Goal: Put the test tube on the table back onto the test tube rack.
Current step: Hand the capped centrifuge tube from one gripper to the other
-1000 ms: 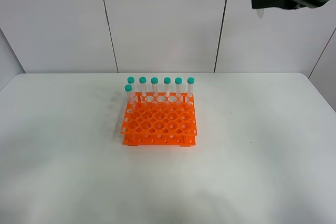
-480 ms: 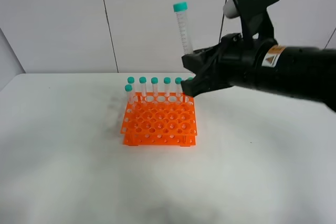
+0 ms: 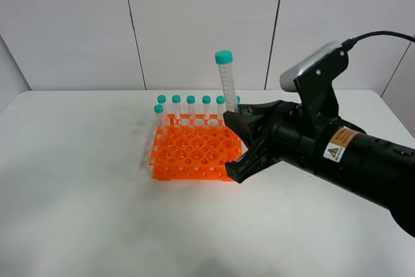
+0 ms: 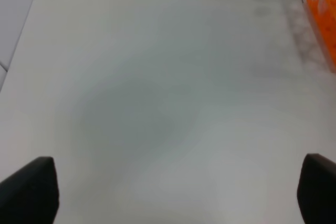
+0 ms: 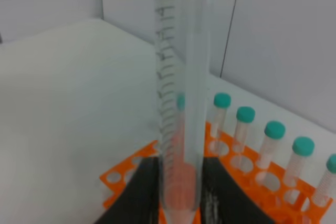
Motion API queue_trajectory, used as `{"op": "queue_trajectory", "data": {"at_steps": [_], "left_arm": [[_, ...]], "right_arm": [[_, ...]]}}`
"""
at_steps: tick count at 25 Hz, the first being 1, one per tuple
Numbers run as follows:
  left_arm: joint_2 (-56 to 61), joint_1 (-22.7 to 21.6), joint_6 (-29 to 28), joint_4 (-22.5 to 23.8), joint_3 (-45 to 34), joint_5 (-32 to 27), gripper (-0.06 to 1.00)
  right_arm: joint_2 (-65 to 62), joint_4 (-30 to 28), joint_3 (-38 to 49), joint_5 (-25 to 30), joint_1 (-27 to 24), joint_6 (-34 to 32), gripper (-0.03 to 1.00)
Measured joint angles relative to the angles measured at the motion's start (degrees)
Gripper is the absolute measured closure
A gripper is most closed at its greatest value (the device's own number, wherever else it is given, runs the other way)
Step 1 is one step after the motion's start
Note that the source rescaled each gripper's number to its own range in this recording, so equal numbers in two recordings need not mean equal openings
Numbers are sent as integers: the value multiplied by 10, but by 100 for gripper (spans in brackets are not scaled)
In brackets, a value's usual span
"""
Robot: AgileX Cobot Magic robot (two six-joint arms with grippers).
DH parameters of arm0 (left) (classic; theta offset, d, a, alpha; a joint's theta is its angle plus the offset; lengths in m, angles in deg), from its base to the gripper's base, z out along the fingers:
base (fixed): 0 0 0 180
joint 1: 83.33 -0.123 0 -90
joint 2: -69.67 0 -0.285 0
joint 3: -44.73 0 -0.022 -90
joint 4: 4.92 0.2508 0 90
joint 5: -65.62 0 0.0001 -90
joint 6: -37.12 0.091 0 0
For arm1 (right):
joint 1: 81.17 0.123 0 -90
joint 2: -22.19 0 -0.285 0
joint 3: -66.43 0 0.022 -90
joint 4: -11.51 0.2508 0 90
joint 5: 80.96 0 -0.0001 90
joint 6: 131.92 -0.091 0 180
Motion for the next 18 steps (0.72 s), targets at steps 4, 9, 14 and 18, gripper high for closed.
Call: {"op": "queue_trajectory", "data": {"at_steps": [4, 9, 14, 18], "left_arm": [[0, 0, 0, 0, 0, 0, -5], [0, 0, 0, -3, 0, 8, -5], [0, 0, 0, -3, 0, 10, -5], [0, 0, 0, -3, 0, 10, -5]], "right_arm": [[-38, 0, 33, 0, 0, -2, 93], [-101, 0, 64, 25, 0, -12, 93], [-114, 0, 66, 37, 0, -12, 93], [-114, -3, 68, 46, 0, -12, 93]]}}
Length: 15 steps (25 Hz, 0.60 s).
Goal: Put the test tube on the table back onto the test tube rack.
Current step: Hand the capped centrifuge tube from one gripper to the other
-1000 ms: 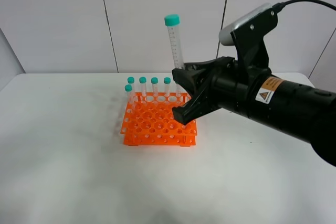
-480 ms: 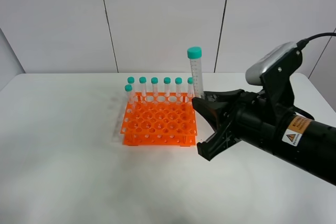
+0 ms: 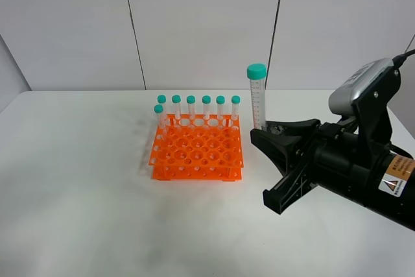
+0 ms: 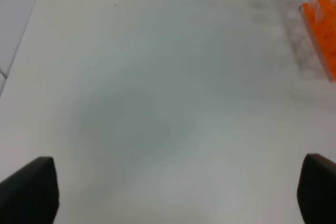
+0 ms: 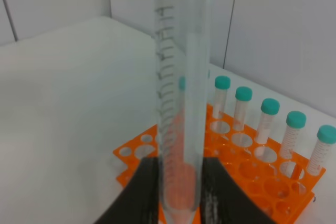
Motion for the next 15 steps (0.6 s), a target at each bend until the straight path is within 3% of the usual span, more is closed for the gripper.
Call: {"op": "queue_trajectory", "data": {"at_steps": [9, 15], "left_arm": [[0, 8, 2, 0, 0, 2, -5], [0, 125, 2, 0, 0, 15, -5]], "right_arm": [[0, -8, 0, 7, 0, 0, 93], [0, -10, 0, 14, 0, 0, 93]]}}
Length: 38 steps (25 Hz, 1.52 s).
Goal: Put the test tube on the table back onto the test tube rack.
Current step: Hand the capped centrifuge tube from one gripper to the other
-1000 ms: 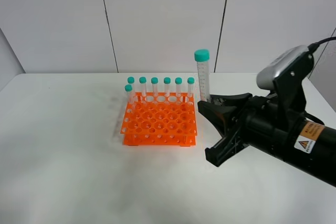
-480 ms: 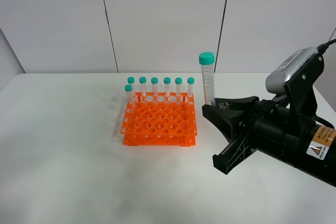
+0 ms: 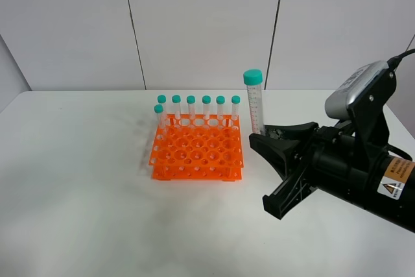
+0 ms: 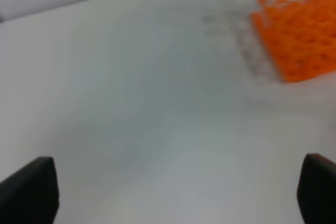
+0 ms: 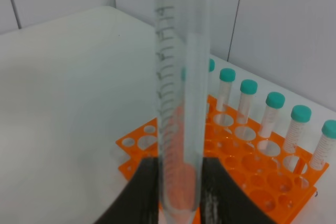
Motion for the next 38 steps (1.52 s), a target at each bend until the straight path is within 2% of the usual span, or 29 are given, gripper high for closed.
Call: {"op": "queue_trajectory", "data": {"at_steps": [3, 5, 8, 13, 19, 23, 27, 31, 33, 35, 38], "left_arm": [[0, 52, -1, 0, 0, 5, -5], [0, 68, 0, -26, 4, 23, -5], [-9, 71, 29, -87, 25, 72, -5], [-112, 71, 116, -235, 75, 144, -5], [-263, 71, 318, -423, 99, 225, -5], [-369, 71, 446, -580, 99, 246, -5], [-464, 71, 613, -759, 99, 246, -5], [-550, 71, 765, -922, 99, 208, -5], [-584, 71, 825, -965, 99, 184, -5], [-615, 71, 878, -980, 99, 174, -5], [-654, 73, 905, -985, 103, 174, -5]], "right_arm": [[0, 0, 0, 3, 0, 0, 93], [0, 0, 0, 13, 0, 0, 93], [0, 0, 0, 18, 0, 0, 93], [0, 0, 0, 20, 0, 0, 93], [0, 0, 0, 20, 0, 0, 93], [0, 0, 0, 20, 0, 0, 93], [0, -1, 0, 20, 0, 0, 93], [0, -2, 0, 20, 0, 0, 93], [0, -2, 0, 20, 0, 0, 93], [0, -2, 0, 20, 0, 0, 93], [0, -2, 0, 20, 0, 0, 93]]}}
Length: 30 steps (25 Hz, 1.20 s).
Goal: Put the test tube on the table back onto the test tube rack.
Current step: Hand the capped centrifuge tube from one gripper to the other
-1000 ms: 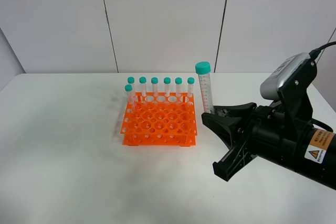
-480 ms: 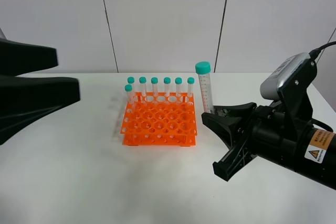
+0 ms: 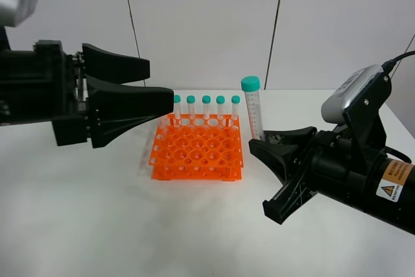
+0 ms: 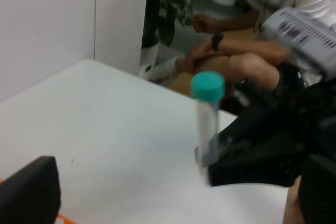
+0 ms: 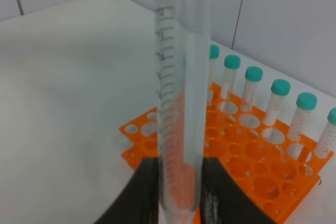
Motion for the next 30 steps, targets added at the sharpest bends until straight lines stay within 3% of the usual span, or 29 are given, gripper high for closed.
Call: {"op": "queue_trajectory", "data": {"at_steps": [3, 9, 13, 30], "left_arm": [[-31, 21, 5, -2, 18, 8, -5], [-85, 120, 21, -3, 72, 74, -5], [-129, 160, 25, -3, 104, 98, -5], [-191, 176, 27, -3, 186, 105, -5]], "right_arm": [[0, 0, 0, 0, 0, 0, 93], [0, 0, 0, 0, 0, 0, 93], [0, 0, 0, 0, 0, 0, 93], [0, 0, 0, 0, 0, 0, 93]]}}
